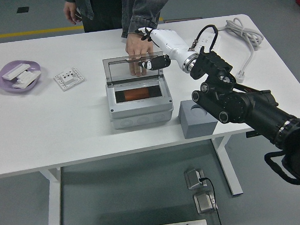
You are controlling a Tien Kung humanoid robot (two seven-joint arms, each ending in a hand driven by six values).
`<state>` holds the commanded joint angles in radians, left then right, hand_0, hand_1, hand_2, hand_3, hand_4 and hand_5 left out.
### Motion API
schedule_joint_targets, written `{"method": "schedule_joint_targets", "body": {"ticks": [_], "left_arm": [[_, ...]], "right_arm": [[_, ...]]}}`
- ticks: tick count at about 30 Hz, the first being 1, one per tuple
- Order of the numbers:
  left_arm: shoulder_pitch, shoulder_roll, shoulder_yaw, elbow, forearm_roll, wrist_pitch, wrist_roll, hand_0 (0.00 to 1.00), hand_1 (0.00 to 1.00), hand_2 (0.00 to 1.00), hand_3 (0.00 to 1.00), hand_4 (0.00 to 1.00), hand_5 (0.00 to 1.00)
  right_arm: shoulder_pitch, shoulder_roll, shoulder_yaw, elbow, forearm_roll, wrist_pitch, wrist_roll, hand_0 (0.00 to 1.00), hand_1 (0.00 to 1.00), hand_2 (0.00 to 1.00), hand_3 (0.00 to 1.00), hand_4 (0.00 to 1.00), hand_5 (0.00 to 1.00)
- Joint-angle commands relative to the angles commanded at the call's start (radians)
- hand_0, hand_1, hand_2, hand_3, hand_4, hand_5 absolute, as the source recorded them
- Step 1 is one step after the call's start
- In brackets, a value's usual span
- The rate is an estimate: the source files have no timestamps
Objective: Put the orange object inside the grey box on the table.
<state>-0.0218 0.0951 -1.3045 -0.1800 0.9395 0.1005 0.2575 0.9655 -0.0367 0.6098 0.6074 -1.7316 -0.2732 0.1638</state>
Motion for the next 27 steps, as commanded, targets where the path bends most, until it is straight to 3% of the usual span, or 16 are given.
{"method": "schedule_joint_targets", "body": {"ticks": [21, 27], "left_arm": [[0.002, 0.000, -0.008, 0.000, 0.008, 0.001, -0.004, 0.622, 0.561, 0.520, 0.606, 0.551, 0.124], [0.007, -0.001, -0.010, 0.000, 0.004, 0.002, -0.007, 0.622, 0.561, 0.520, 0.607, 0.551, 0.124]], "right_arm": [[-0.065, -0.072, -0.112, 0.135, 0.019, -0.006, -0.013, 0.776, 0.698, 0.741, 0.863, 0.865, 0.281], [-0.083, -0.104, -0.134, 0.219, -0.014, -0.005, -0.043, 0.774, 0.696, 0.741, 0.862, 0.863, 0.283]]}}
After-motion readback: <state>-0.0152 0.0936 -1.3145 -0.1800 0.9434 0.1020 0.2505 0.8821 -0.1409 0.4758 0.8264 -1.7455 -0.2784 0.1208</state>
